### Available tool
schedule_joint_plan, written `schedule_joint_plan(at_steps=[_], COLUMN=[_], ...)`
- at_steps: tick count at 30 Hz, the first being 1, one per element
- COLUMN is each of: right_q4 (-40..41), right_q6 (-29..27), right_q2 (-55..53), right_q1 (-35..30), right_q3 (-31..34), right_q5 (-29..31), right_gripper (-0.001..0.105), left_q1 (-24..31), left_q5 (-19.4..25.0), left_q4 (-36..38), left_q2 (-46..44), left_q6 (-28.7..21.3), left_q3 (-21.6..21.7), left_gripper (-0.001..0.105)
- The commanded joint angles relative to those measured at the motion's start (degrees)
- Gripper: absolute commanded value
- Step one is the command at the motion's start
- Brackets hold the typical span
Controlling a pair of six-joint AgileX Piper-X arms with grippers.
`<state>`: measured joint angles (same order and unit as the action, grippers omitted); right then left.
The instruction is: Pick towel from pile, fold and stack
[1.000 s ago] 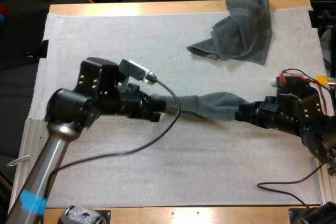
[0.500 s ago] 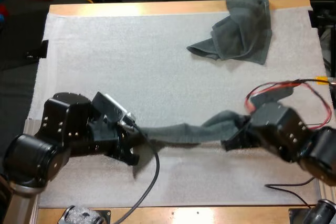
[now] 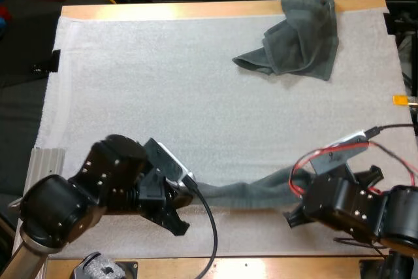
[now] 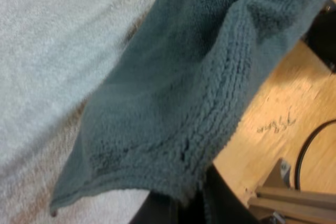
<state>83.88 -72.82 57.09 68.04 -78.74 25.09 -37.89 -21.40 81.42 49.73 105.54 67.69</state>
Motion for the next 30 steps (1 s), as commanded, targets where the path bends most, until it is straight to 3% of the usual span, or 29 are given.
schedule_joint_plan(at_steps=[1,8,17,24,30], right_q4=[1.97,2.02,-1.14,-8.56,-17.34], right_q6=[1.46,3.63,1.68,-3.52,-8.5], right_q2=[-0.49,0.69,6.8,9.9,11.88], right_q1=[0.87,1.94,1.39,-4.25,-10.94], right_q3=[-0.57,-0.18,2.77,5.63,6.97], right_q5=[0.87,3.56,6.04,6.28,1.37], right_gripper=[0.001,0.001,0.001,0.001,0.001], left_q1=[-1.26,-3.26,-3.26,-3.26,-3.26], left_q5=[2.02,9.18,9.37,11.93,13.46], left_q4=[0.88,0.98,-3.92,-11.02,-14.19], left_q2=[-0.22,-0.22,-0.18,0.42,4.74], left_q6=[1.45,2.33,1.77,1.56,-1.68], left_q3=[0.41,-0.53,-7.85,-11.26,-12.46], left_gripper=[0.0,0.0,0.0,0.0,0.0])
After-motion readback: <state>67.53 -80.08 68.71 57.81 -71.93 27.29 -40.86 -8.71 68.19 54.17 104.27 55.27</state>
